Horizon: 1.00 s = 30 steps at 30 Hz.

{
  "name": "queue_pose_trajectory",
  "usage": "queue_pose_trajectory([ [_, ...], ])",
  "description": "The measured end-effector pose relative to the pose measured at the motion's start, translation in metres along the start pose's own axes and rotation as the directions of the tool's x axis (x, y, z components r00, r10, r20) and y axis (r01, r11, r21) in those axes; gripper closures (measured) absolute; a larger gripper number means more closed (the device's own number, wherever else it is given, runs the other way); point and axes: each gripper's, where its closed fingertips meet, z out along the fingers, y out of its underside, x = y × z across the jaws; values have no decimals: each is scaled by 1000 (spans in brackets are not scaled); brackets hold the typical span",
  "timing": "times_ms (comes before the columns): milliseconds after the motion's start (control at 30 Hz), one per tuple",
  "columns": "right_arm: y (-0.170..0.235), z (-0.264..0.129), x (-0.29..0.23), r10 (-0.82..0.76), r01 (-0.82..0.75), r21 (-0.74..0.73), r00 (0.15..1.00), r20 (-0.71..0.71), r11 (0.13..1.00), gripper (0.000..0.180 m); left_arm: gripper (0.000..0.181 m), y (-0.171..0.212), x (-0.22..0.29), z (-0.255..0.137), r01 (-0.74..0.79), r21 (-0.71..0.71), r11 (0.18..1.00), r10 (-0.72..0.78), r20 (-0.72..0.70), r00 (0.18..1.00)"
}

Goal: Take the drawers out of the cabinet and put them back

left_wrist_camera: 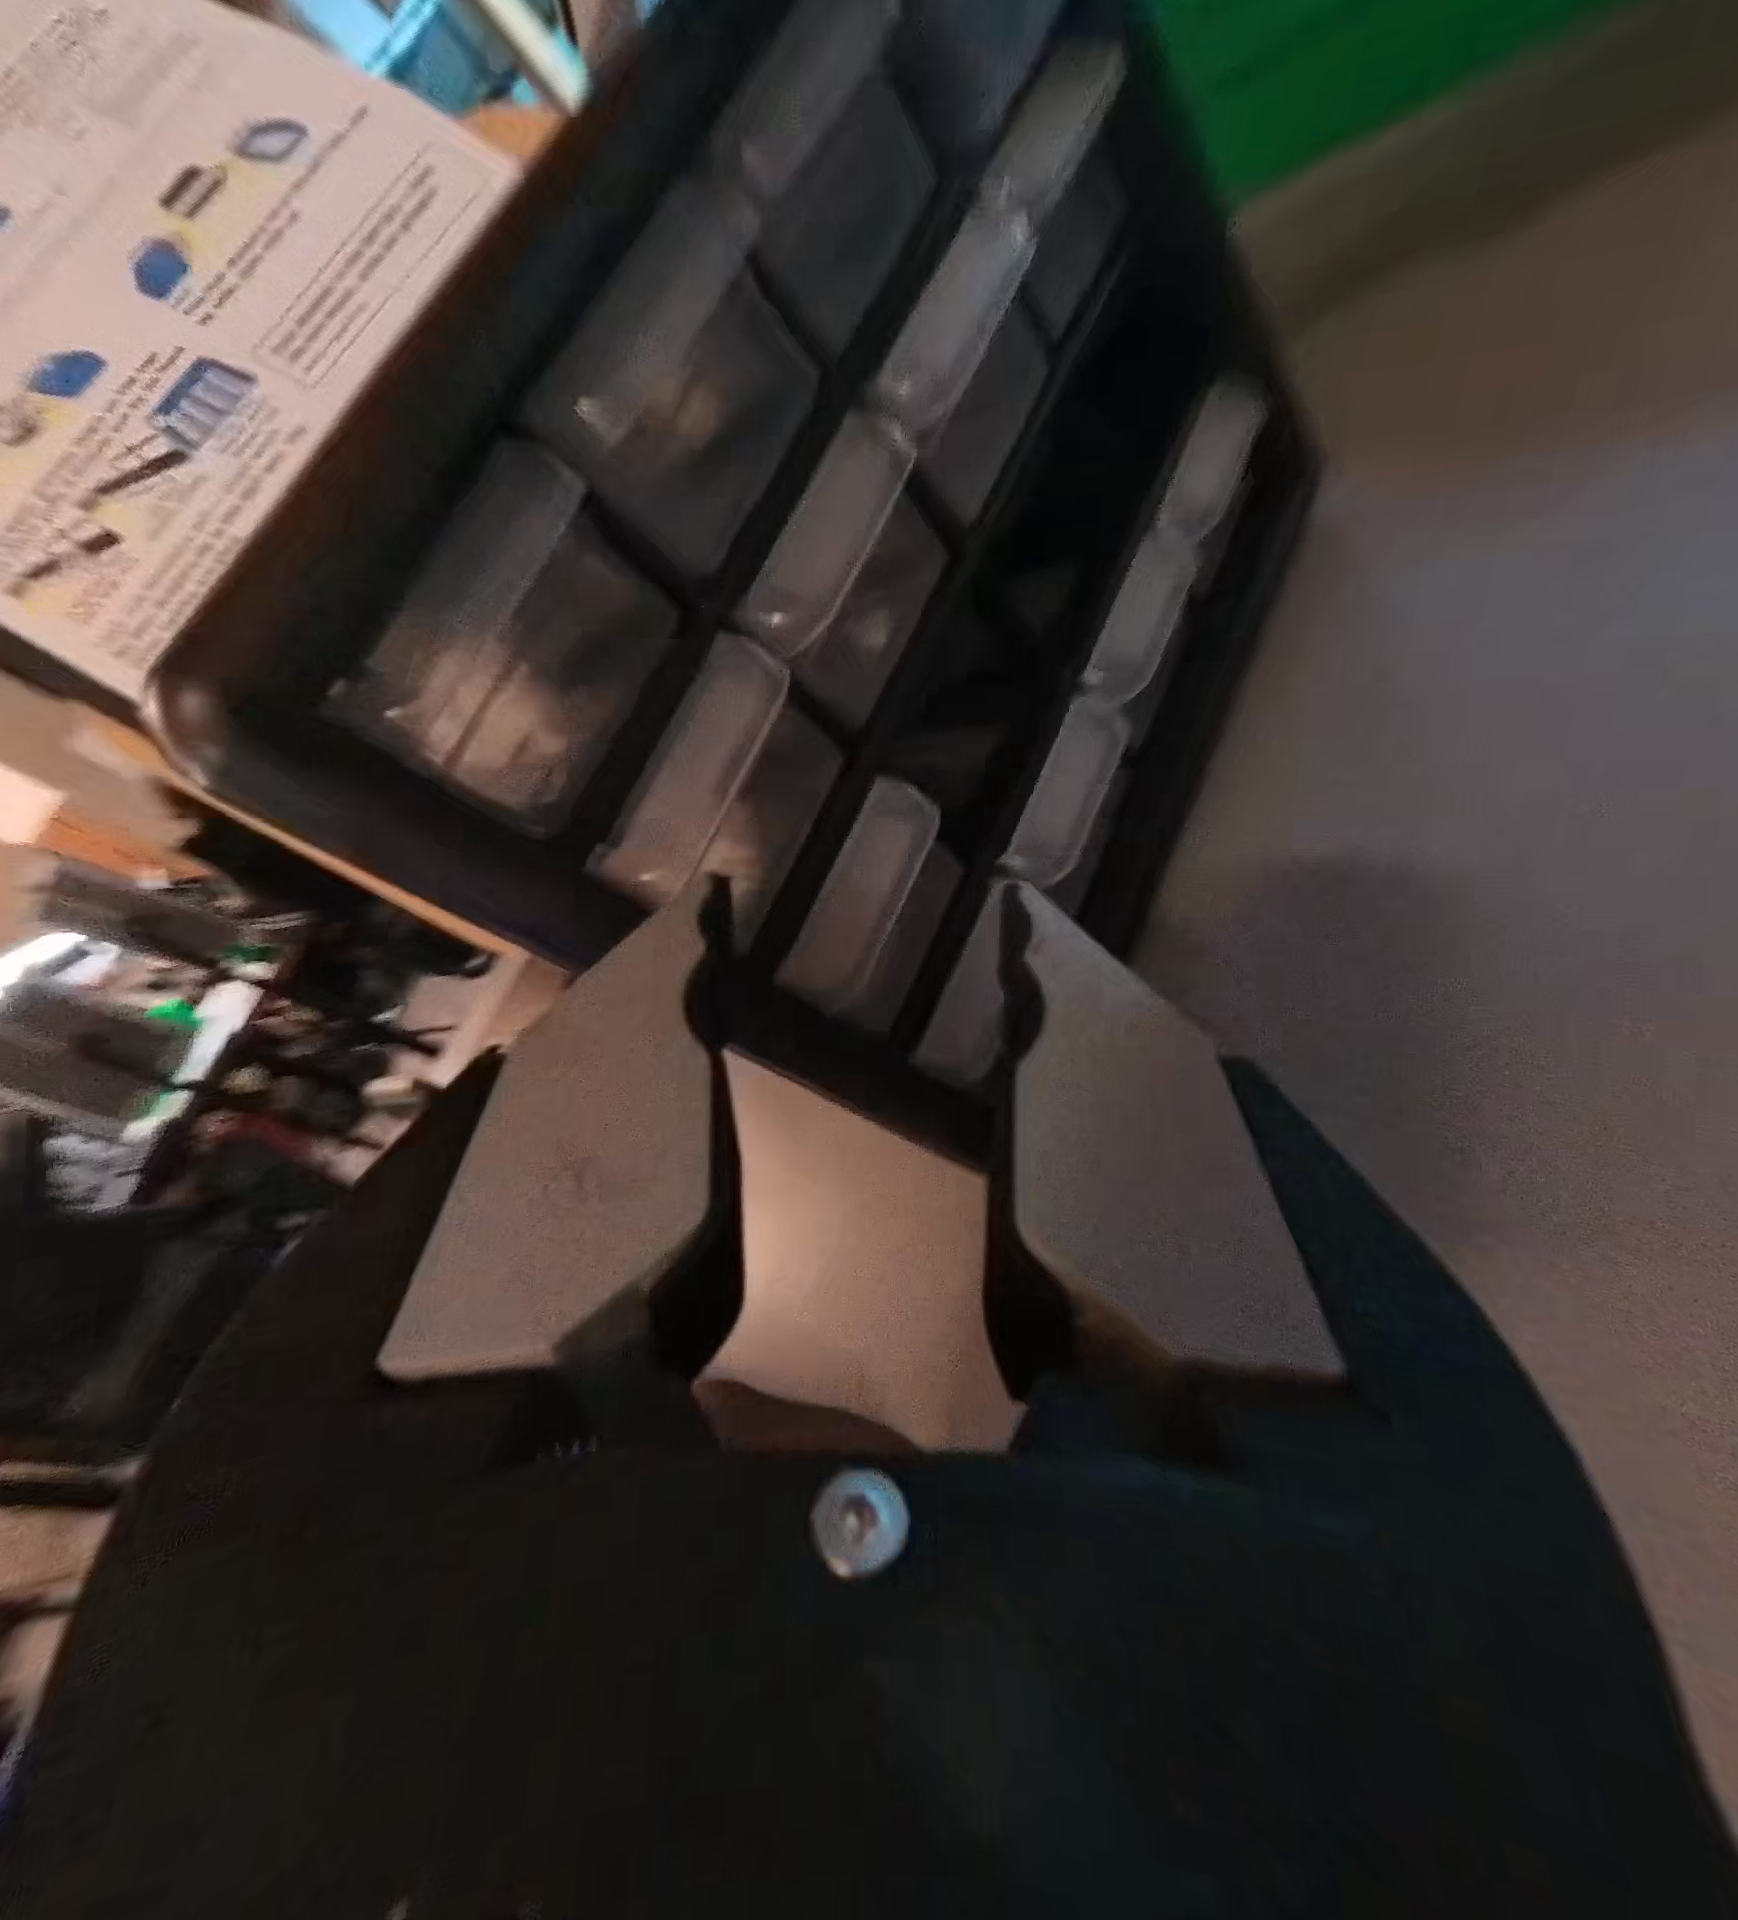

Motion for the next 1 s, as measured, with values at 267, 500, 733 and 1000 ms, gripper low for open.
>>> queue_pose_trajectory([
  [267, 3, 0, -1, 20, -18, -53, 999, 40, 998, 180, 169, 11, 1, 28, -370, -177, 912, 397, 158, 904],
  [500, 2, 1, 0, -6, 6, -48, 1000, 3, 999, 180, 165, 14, 0, 33, -558, -236, 796, 605, 278, 746],
  [733, 2, 1, 0, 16, -15, -55, 1000, 17, 998, 180, 175, 12, -4, 29, -581, -259, 772, 636, 334, 696],
  [1000, 2, 1, 0, 2, -2, -49, 1000, 1, 999, 180, 176, -8, 31, -13, -609, -194, 769, 631, 381, 675],
])
